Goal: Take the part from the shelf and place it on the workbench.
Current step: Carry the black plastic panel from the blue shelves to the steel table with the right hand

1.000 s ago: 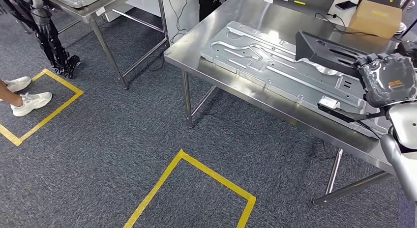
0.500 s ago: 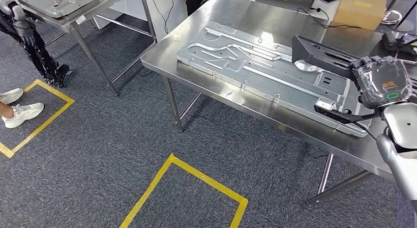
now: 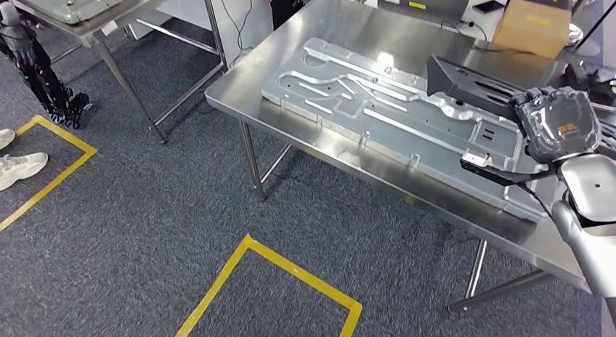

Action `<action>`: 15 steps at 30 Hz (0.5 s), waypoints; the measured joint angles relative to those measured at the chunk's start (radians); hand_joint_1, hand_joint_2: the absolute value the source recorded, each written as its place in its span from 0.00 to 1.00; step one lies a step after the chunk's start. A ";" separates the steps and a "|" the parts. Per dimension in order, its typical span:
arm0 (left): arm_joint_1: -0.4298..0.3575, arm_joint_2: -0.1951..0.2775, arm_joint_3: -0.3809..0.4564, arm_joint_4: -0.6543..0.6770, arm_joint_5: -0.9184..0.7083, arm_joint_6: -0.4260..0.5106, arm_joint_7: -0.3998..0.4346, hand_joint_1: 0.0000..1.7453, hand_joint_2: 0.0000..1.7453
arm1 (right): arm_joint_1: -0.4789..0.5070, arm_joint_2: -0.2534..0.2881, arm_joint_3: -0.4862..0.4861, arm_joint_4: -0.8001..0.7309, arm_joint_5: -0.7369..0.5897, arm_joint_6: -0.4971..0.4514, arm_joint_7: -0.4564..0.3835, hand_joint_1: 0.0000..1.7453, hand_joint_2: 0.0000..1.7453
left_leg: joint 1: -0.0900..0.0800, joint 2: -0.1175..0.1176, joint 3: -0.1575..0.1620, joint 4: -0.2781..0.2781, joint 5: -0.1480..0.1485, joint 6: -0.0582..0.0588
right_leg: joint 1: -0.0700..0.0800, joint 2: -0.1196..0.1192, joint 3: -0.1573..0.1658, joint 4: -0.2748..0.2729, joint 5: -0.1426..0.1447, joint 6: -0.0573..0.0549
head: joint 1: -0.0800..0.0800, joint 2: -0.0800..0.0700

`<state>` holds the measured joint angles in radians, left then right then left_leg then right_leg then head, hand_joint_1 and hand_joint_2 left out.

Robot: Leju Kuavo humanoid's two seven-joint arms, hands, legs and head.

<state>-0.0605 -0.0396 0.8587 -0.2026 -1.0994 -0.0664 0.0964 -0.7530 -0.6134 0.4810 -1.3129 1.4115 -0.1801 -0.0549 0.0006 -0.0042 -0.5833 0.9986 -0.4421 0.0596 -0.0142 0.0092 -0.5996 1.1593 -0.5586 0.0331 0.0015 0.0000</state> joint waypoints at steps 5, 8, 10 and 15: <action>0.001 -0.001 0.000 0.000 -0.003 0.000 -0.001 0.00 1.00 | 0.000 0.002 0.005 0.010 0.000 0.005 -0.001 0.98 1.00 | 0.000 -0.001 0.031 0.001 -0.027 -0.002 | -0.004 -0.003 -0.078 0.052 0.016 0.008 | 0.000 0.000; 0.001 -0.004 0.001 0.000 -0.008 0.000 -0.002 0.00 1.00 | -0.005 0.009 0.012 0.027 0.000 0.013 -0.002 0.98 1.00 | 0.000 0.000 0.069 0.001 -0.060 -0.012 | -0.001 -0.012 -0.056 -0.100 0.132 0.001 | 0.000 0.000; -0.001 -0.005 0.001 0.000 -0.009 0.000 -0.003 0.00 1.00 | -0.013 0.013 0.015 0.036 0.000 0.016 -0.004 0.98 1.00 | 0.000 0.001 0.074 0.000 -0.068 -0.024 | 0.009 -0.014 -0.047 -0.134 0.136 -0.014 | -0.001 0.000; -0.004 -0.007 0.001 0.000 -0.014 0.000 -0.004 0.00 1.00 | -0.029 0.024 0.018 0.049 0.000 0.018 -0.007 0.98 1.00 | 0.002 0.001 0.028 0.121 -0.094 -0.046 | 0.000 -0.009 0.003 -0.155 0.120 -0.047 | -0.002 0.000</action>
<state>-0.0640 -0.0470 0.8595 -0.2022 -1.1134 -0.0662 0.0919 -0.7819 -0.5891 0.4990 -1.2637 1.4113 -0.1621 -0.0622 0.0030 -0.0034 -0.5555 1.1201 -0.5360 0.0139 -0.0146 -0.0001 -0.5965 1.0041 -0.4381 -0.0140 -0.0010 0.0000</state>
